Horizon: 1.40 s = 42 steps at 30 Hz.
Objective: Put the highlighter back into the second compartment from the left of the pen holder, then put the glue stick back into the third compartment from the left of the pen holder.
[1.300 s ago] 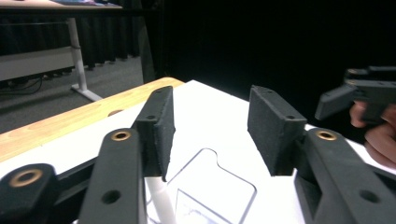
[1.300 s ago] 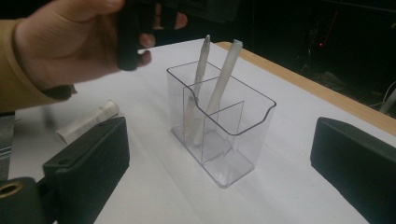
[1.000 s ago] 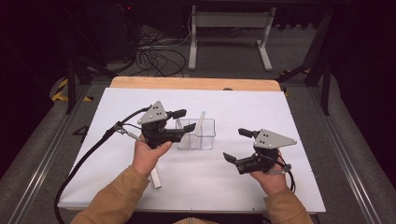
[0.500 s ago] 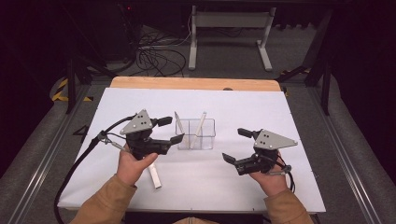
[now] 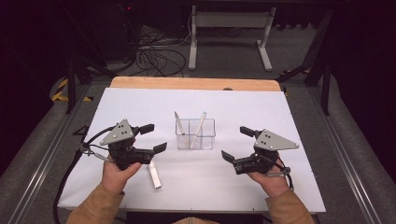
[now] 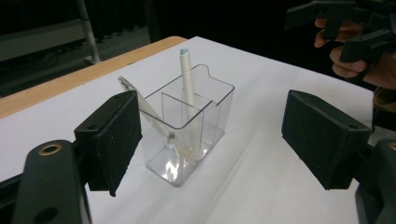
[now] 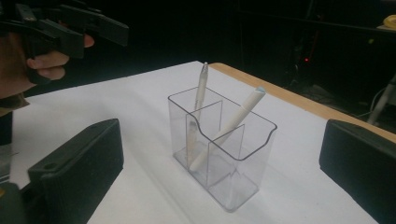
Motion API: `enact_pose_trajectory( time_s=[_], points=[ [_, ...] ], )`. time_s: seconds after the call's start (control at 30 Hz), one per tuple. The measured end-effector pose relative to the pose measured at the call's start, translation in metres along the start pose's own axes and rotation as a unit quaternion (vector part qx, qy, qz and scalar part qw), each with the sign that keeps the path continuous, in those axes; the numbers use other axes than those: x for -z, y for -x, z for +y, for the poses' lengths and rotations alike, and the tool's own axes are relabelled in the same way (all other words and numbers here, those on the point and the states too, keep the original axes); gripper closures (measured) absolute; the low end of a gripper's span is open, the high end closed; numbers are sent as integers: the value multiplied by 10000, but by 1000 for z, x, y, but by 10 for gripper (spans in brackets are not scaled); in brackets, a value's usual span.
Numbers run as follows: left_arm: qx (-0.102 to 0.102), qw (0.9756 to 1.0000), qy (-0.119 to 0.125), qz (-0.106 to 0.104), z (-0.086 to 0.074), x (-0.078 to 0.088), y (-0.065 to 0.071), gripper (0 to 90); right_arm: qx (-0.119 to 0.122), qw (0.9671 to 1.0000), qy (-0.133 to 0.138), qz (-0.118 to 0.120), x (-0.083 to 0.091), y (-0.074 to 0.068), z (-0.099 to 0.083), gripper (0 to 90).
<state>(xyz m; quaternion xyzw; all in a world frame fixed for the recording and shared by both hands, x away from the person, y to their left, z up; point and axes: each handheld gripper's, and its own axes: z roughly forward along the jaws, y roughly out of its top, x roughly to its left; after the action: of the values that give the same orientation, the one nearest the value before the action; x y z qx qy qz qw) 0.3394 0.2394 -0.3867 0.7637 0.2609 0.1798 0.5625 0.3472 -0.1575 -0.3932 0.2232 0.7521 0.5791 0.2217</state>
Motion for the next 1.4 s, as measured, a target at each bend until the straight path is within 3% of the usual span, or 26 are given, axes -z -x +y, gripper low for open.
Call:
enact_pose_trajectory(
  time_s=[0.2, 0.37, 0.5, 0.6, 0.73, 0.83, 0.93, 1.2, 1.4],
  points=[
    [0, 10000, -2, 51, -6, 4, -3, 196, -61, 9999, 56, -78, -1, -3, -1, 1],
    [-6, 9999, 12, 110, -10, 7, -6, 192, -245, 9996, 111, -55, 0, -3, -1, 4],
    [-30, 9999, -6, 167, -12, 11, -6, 192, -154, 9999, 12, -78, 0, -3, -1, 22],
    [-19, 9998, 4, 203, -18, 17, -4, 191, -44, 9999, -116, -21, 0, -6, 2, 100],
    [155, 9996, 93, 201, -27, 26, -5, 191, 161, 9997, -165, 19, -1, -13, 4, 176],
    [122, 9994, 34, 311, -30, 31, -5, 186, 192, 9996, -202, 87, -3, -16, 6, 188],
    [-67, 9986, -122, 515, -34, 34, -2, 181, 240, 9994, -244, 80, -5, -18, 7, 226],
    [119, 9989, -120, 430, -43, 43, -4, 181, 261, 9990, -329, 182, -9, -20, 11, 272],
    [79, 9988, -183, 443, -45, 45, -2, 171, 175, 9981, -527, 267, -13, -22, 12, 297]
  ],
)
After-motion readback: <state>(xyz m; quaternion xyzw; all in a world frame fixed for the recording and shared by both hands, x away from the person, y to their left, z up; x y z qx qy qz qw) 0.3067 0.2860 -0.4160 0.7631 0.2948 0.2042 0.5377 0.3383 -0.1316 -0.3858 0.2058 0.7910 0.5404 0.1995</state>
